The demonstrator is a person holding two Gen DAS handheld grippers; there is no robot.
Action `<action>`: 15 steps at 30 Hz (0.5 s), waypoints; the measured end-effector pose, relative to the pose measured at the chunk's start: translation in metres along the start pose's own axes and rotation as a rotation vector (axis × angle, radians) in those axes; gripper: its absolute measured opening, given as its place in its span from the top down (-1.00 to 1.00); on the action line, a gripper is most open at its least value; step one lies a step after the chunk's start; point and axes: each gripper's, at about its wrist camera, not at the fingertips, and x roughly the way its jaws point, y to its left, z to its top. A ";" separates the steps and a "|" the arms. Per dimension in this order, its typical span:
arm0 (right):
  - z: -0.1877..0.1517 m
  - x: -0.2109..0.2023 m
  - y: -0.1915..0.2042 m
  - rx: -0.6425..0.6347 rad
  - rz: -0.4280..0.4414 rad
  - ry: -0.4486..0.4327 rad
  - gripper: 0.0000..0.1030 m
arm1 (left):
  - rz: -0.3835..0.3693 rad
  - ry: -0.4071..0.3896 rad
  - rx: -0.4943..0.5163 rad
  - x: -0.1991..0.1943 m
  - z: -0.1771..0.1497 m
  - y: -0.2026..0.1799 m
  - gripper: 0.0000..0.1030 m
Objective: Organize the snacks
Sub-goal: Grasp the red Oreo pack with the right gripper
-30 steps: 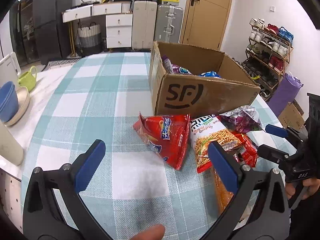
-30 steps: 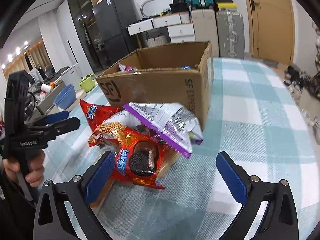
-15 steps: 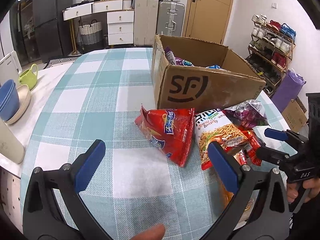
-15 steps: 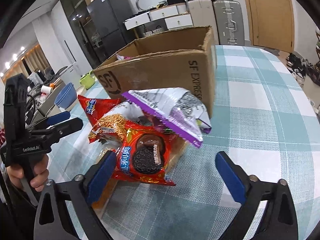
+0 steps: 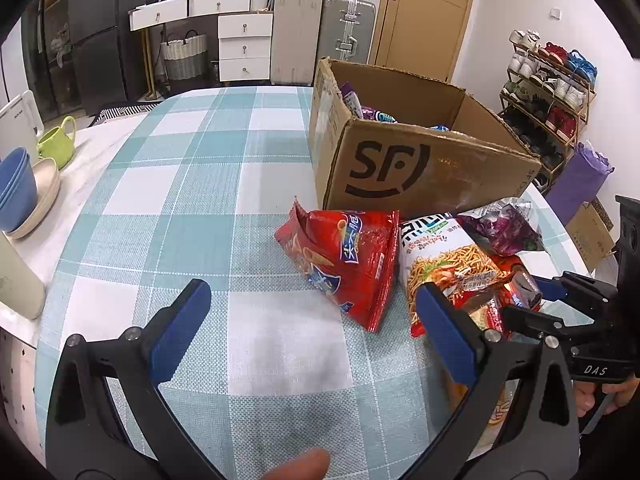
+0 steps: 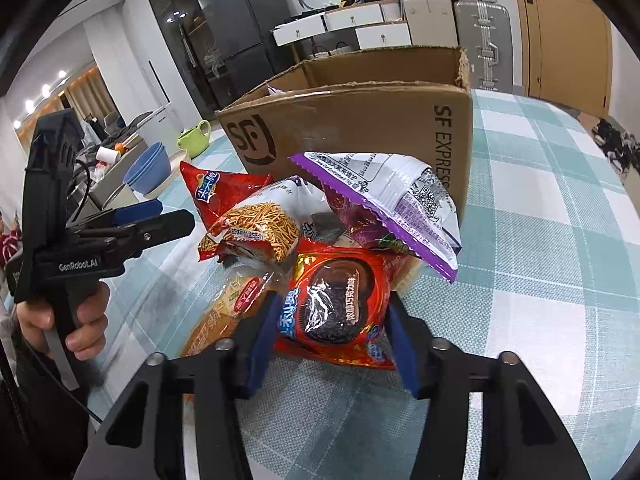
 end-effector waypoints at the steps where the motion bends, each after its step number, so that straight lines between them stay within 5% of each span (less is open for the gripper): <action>1: -0.001 -0.001 0.000 -0.004 0.001 0.000 0.11 | -0.001 0.001 0.000 0.001 0.000 0.000 -0.97; 15: -0.005 -0.024 0.001 -0.008 0.000 -0.040 0.18 | -0.014 0.011 0.015 -0.004 -0.004 -0.009 -0.97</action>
